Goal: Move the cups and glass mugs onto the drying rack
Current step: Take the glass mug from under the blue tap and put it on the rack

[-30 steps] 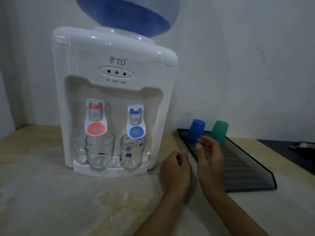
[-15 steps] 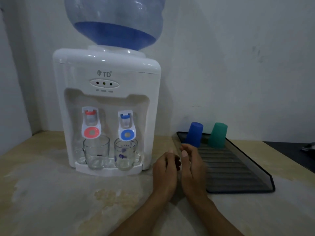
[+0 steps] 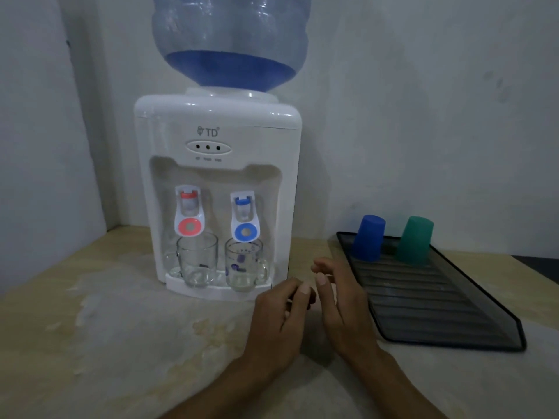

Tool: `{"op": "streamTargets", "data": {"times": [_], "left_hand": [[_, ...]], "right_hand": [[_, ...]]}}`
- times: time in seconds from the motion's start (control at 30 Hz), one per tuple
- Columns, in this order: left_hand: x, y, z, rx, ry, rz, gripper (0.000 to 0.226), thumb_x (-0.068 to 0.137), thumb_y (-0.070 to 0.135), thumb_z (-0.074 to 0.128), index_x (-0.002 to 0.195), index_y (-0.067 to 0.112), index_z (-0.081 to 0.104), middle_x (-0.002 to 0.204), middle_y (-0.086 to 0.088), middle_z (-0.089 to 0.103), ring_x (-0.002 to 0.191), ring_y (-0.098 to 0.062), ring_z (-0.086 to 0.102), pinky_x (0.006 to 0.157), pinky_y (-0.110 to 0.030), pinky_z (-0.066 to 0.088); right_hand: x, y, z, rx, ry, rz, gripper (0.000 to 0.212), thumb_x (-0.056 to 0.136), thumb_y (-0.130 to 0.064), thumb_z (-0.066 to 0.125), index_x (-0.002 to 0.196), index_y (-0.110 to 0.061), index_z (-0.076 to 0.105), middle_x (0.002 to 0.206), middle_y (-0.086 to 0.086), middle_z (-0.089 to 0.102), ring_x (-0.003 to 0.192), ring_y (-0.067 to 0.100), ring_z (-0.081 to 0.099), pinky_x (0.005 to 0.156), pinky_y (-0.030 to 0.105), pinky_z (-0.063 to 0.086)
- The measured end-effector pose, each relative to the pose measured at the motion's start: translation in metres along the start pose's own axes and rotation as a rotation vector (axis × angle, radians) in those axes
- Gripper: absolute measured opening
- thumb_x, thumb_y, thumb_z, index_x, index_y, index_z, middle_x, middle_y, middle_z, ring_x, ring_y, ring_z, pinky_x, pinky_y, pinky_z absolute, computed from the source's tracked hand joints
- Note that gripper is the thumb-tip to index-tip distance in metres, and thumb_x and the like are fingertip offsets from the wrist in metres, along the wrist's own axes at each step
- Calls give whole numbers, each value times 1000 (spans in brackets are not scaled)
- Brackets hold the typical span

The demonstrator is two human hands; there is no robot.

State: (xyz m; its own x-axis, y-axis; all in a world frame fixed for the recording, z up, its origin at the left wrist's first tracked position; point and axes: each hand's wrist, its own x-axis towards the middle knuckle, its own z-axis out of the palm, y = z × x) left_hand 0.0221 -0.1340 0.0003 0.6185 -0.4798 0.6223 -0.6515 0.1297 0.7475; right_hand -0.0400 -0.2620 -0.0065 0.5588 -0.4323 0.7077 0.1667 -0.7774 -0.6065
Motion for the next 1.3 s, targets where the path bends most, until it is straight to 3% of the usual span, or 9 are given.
{"op": "streamTargets", "data": {"times": [0.13, 0.23, 0.37, 0.5, 0.67, 1.03, 1.3], "left_hand": [[-3, -4, -24, 117, 160, 141, 30, 101, 32, 49, 88, 15, 70, 80, 6, 68, 79, -10, 65, 71, -13, 49], [5, -6, -34, 195, 325, 198, 19, 99, 24, 53, 99, 12, 66, 91, 2, 65, 86, -8, 60, 79, -12, 47], [15, -11, -45, 251, 503, 219, 34, 94, 23, 61, 120, 2, 62, 119, -8, 62, 113, -19, 58, 100, -24, 48], [20, -20, -55, 301, 582, 150, 50, 89, 19, 68, 133, 0, 54, 133, -15, 56, 128, -29, 53, 109, -42, 47], [21, -27, -53, 220, 498, 28, 51, 93, 24, 62, 140, 14, 46, 137, -3, 55, 129, -16, 52, 107, -45, 52], [21, -27, -46, 236, 417, -60, 62, 92, 33, 64, 148, 14, 43, 150, -4, 50, 139, -20, 49, 111, -43, 52], [19, -33, -44, 316, 367, -109, 68, 90, 18, 75, 149, 17, 42, 149, -4, 51, 137, -22, 49, 110, -46, 52]], "right_hand": [[-1, -1, 0, -32, -53, -20, 39, 105, -43, 40, 133, -22, 58, 123, -9, 65, 116, 2, 60, 97, 16, 47], [0, -3, 0, -43, -61, -26, 41, 104, -46, 39, 132, -24, 58, 123, -10, 65, 116, 0, 60, 96, 16, 47], [-1, -5, 0, -57, -58, -40, 42, 104, -45, 39, 130, -21, 61, 122, -9, 66, 114, -2, 60, 94, 12, 46], [-1, -8, 1, -58, -59, -45, 44, 104, -43, 38, 129, -17, 63, 120, -6, 67, 112, -3, 61, 92, 12, 47], [0, -10, 0, -57, -40, -46, 47, 104, -45, 37, 127, -14, 64, 116, -5, 69, 110, -3, 62, 90, 11, 48], [1, -9, 2, -86, -60, -60, 39, 103, -41, 42, 121, -15, 66, 109, -6, 69, 104, -3, 63, 85, 7, 46], [1, -11, 3, -118, -87, -95, 23, 104, -29, 50, 114, -17, 68, 101, -8, 69, 97, -2, 63, 81, 9, 47]]}}
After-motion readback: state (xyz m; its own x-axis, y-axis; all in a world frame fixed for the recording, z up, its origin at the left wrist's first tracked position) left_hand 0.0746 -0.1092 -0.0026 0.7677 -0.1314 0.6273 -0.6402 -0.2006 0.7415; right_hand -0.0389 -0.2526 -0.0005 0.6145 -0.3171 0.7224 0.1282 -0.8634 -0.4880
